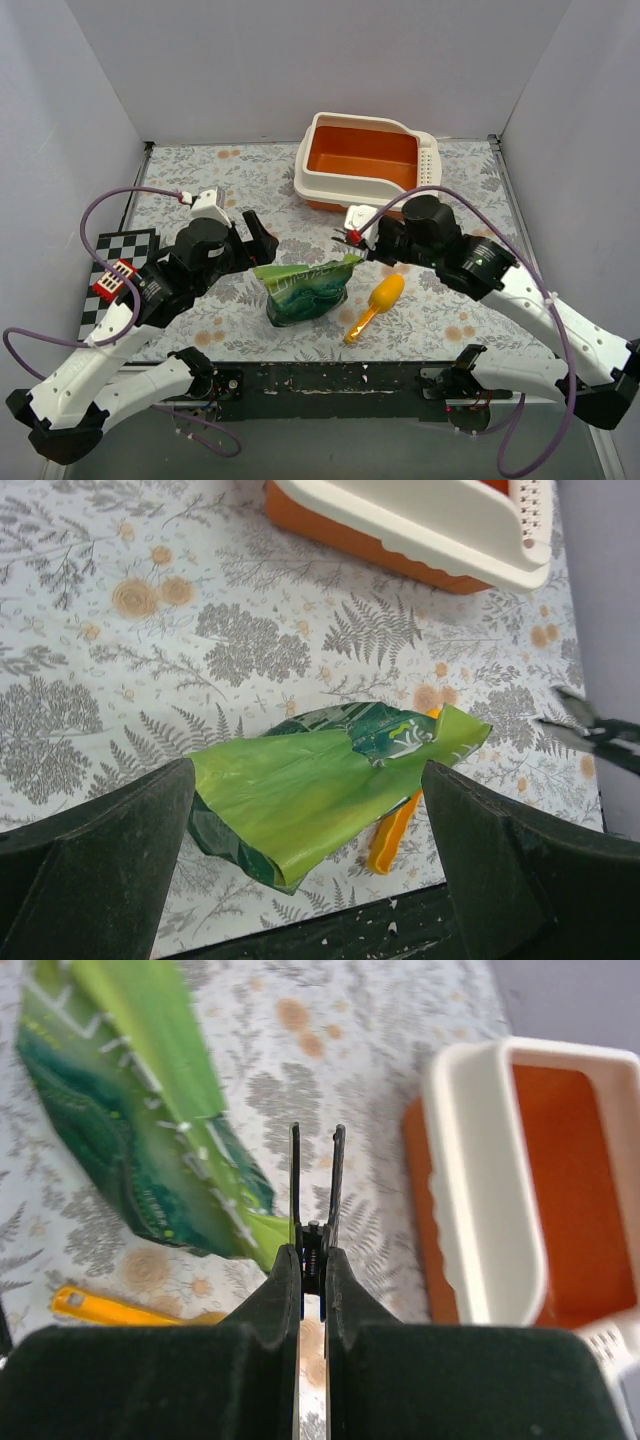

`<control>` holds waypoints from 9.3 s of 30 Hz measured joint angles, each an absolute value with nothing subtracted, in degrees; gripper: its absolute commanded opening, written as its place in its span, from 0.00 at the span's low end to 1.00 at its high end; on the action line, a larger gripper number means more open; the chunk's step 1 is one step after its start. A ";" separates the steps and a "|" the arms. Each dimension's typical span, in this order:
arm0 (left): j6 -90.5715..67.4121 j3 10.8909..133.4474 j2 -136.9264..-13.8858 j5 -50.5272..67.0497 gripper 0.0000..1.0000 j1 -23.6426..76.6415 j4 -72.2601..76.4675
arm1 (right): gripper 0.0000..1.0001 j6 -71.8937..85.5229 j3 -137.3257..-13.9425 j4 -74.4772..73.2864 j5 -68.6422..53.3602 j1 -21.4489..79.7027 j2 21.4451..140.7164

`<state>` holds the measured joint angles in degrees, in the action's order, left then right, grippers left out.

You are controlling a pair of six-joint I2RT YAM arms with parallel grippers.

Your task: Fill the litter box with clean litter

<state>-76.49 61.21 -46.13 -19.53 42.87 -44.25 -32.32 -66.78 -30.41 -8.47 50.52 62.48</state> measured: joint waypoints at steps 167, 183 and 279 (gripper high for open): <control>-61.80 53.36 -52.05 45.89 0.65 11.03 5.52 | 0.01 -16.43 -82.48 -20.47 -28.47 45.17 90.83; -58.43 67.20 -56.71 35.38 0.65 11.05 -22.15 | 0.01 -15.07 -79.55 -21.91 -5.74 58.15 85.25; -17.54 52.45 -48.31 16.43 0.00 43.68 -27.14 | 0.41 -24.23 -79.96 -40.16 -16.27 51.00 76.86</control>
